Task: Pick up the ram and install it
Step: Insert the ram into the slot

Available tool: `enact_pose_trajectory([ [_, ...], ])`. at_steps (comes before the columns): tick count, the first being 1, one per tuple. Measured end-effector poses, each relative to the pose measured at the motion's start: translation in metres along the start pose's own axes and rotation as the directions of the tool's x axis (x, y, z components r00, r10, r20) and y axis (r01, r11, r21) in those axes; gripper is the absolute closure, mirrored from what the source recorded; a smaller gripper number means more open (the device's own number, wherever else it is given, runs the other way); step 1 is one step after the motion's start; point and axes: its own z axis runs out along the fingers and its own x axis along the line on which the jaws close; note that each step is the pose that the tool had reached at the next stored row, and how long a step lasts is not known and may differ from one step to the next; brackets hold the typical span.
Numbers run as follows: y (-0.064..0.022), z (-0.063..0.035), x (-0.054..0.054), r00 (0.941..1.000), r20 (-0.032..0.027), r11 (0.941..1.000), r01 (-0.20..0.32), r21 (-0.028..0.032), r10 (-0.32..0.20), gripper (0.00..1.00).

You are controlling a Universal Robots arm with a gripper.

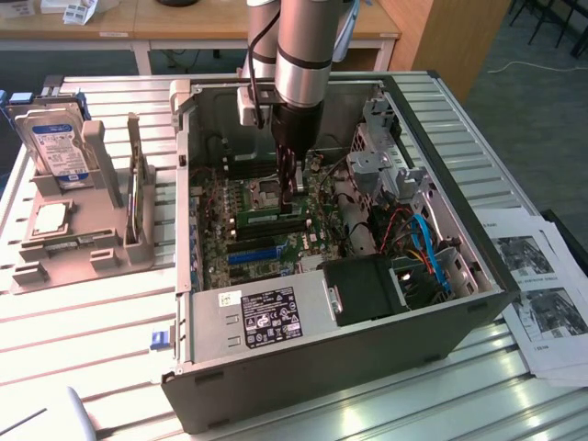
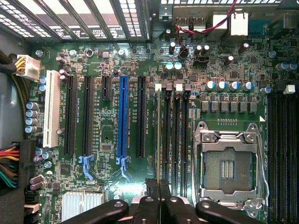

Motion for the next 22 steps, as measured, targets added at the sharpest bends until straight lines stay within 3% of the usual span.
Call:
enact_pose_trajectory([
  [22,-0.0002,0.0043,0.0004,1.0000,-0.0001,1.0000,0.000,-0.0001,0.000,0.88],
])
